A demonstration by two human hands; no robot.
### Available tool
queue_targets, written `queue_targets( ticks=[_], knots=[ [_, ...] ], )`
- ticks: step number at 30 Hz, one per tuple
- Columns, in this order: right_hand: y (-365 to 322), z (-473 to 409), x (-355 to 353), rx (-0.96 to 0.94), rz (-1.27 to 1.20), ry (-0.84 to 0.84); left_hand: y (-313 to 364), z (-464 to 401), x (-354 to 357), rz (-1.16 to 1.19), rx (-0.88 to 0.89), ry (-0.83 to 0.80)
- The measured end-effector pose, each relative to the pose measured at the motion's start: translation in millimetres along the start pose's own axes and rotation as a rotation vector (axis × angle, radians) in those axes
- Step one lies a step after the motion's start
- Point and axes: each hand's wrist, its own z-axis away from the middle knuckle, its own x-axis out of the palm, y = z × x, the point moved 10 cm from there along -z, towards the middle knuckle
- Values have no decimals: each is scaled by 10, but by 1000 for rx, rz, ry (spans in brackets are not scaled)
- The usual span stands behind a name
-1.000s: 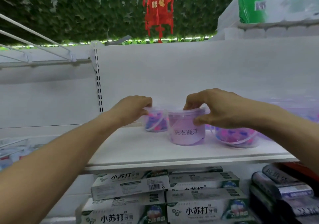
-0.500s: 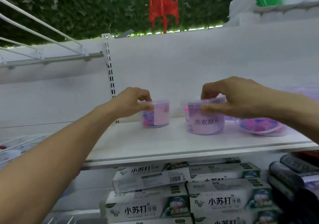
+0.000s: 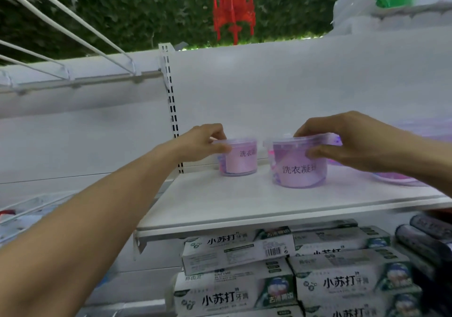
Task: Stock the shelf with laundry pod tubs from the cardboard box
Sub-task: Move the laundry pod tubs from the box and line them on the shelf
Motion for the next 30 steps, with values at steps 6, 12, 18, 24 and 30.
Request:
queue_targets(
  ticks=[6, 12, 18, 24, 30],
  knots=[
    [-334, -103, 61, -101, -86, 44, -123, 37, -9, 6, 19, -30],
    [-463, -271, 298, -119, -226, -88, 41, 391, -139, 141, -70, 14],
    [-434, -303, 409, -68, -423, -250, 599, 764, -16, 438, 11, -6],
    [-556, -300, 511, -129, -437, -364, 830, 657, 24, 286, -34, 28],
    [290, -493, -131, 191, -380, -238, 801, 377, -90, 169, -282, 8]
  ],
)
